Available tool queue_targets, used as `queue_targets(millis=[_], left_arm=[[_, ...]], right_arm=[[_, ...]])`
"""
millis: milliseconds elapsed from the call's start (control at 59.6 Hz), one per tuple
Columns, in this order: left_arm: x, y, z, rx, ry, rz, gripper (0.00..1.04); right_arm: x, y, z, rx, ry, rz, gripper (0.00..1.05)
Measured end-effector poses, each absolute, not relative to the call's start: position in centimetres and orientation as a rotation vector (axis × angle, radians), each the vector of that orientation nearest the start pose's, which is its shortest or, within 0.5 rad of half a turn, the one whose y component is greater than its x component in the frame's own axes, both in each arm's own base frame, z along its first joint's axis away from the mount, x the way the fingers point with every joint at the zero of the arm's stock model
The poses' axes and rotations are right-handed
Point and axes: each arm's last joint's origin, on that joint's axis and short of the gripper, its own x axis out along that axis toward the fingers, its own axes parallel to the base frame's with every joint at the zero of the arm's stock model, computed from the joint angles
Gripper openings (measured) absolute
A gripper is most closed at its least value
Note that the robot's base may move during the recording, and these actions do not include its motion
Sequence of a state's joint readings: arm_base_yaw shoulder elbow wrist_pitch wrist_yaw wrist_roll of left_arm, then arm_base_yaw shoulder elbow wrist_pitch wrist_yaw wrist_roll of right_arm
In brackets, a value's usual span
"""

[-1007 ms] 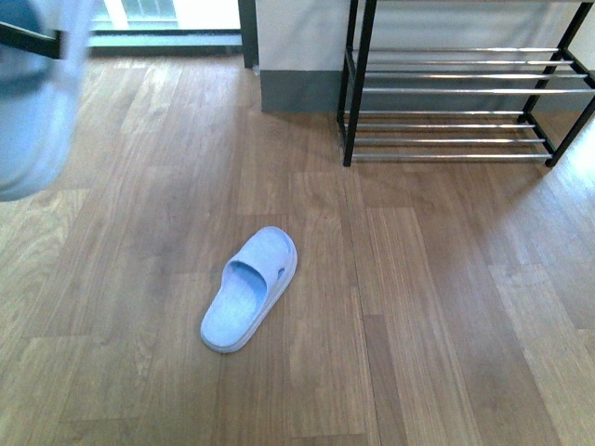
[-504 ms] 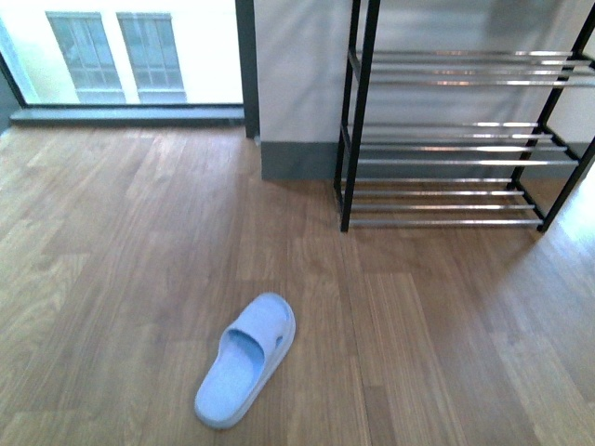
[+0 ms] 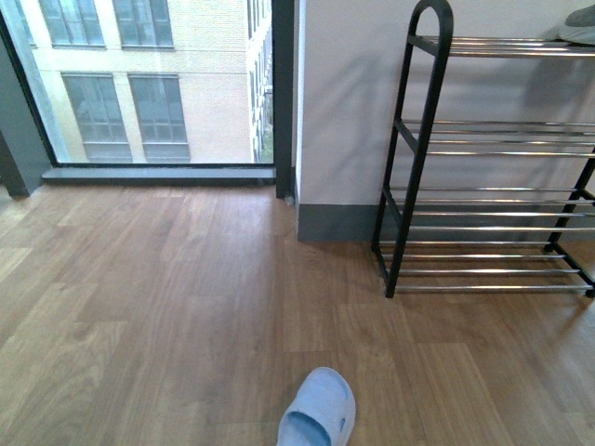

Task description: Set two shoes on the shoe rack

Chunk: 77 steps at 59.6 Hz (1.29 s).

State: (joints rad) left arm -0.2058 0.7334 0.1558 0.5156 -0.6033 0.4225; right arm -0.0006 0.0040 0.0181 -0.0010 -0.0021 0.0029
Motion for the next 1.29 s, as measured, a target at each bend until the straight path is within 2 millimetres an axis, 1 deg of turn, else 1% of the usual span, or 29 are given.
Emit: queue_targets(millis=[453,470,487,520,621,655,671,705,722,755,772,789,823,839,873,890,906,923,974,1058,1108,1158,1293], left_arm=[[15.4,-1.5,19.1,0.442,0.140,0.375,0.02],[15.3,-1.5,19.0,0.442,0.143,0.379,0.02],[15.3,-1.5,19.0,0.443,0.144,0.380,0.02],[15.3,-1.5,19.0,0.442,0.143,0.379,0.02],[15.3,-1.5,19.0,0.443,0.143,0.374,0.02],[15.3,-1.5,19.0,0.443,0.143,0.376,0.02],[15.3,-1.5,19.0,0.443,0.143,0.377,0.02],[15.3,-1.5,19.0,0.442,0.143,0.377,0.02],[15.3,-1.5,19.0,0.442,0.142,0.377,0.02],[15.3,-1.5,19.0,0.442,0.141,0.374,0.02],[15.3,-1.6,19.0,0.442,0.141,0.373,0.02],[15.3,-1.5,19.0,0.442,0.141,0.373,0.02],[15.3,-1.5,19.0,0.442,0.142,0.374,0.02],[15.3,-1.5,19.0,0.442,0.142,0.375,0.02],[15.3,-1.5,19.0,0.442,0.142,0.375,0.02],[15.3,-1.5,19.0,0.442,0.142,0.375,0.02],[15.3,-1.5,19.0,0.442,0.142,0.375,0.02],[15.3,-1.5,19.0,0.442,0.142,0.375,0.02],[15.3,-1.5,19.0,0.442,0.142,0.375,0.02],[15.3,-1.5,19.0,0.442,0.142,0.374,0.02],[15.3,-1.5,19.0,0.442,0.142,0.375,0.02],[15.3,-1.5,19.0,0.442,0.142,0.374,0.02],[15.3,-1.5,19.0,0.442,0.142,0.375,0.02]], right_arm=[[9.7,0.0,16.9,0.003,-0.013,0.002,0.95],[9.8,0.0,16.8,-0.004,0.014,0.015,0.95],[9.9,0.0,16.8,-0.013,0.037,0.064,0.95],[10.8,-0.3,16.3,-0.029,0.096,0.080,0.95],[13.8,-0.6,14.9,-0.057,0.214,-0.016,0.95],[15.4,-0.3,14.4,-0.081,0.243,-0.017,0.95],[15.9,-0.1,14.2,-0.088,0.250,-0.013,0.95],[17.9,0.4,13.6,-0.112,0.278,-0.010,0.95],[18.5,0.5,13.4,-0.116,0.285,-0.008,0.95],[20.8,1.2,12.1,-0.124,0.334,0.028,0.95],[21.3,1.4,11.7,-0.129,0.351,0.037,0.95],[22.4,1.8,10.7,-0.138,0.389,0.052,0.95],[24.1,2.7,8.2,-0.162,0.491,0.081,0.95],[25.0,3.3,6.0,-0.178,0.581,0.110,0.95],[25.8,4.0,3.0,-0.196,0.705,0.134,0.95],[26.1,4.5,0.8,-0.214,0.788,0.149,0.95],[26.2,4.8,-0.6,-0.223,0.839,0.161,0.95],[26.1,5.1,-2.4,-0.227,0.917,0.188,0.95],[26.1,5.7,-5.8,-0.230,1.049,0.223,0.95],[27.2,6.2,-8.7,-0.201,1.130,0.222,0.95],[28.0,6.3,-9.8,-0.175,1.147,0.206,0.95],[28.7,6.3,-10.6,-0.149,1.144,0.179,0.95],[29.6,5.9,-11.4,-0.152,1.112,0.142,0.95]])
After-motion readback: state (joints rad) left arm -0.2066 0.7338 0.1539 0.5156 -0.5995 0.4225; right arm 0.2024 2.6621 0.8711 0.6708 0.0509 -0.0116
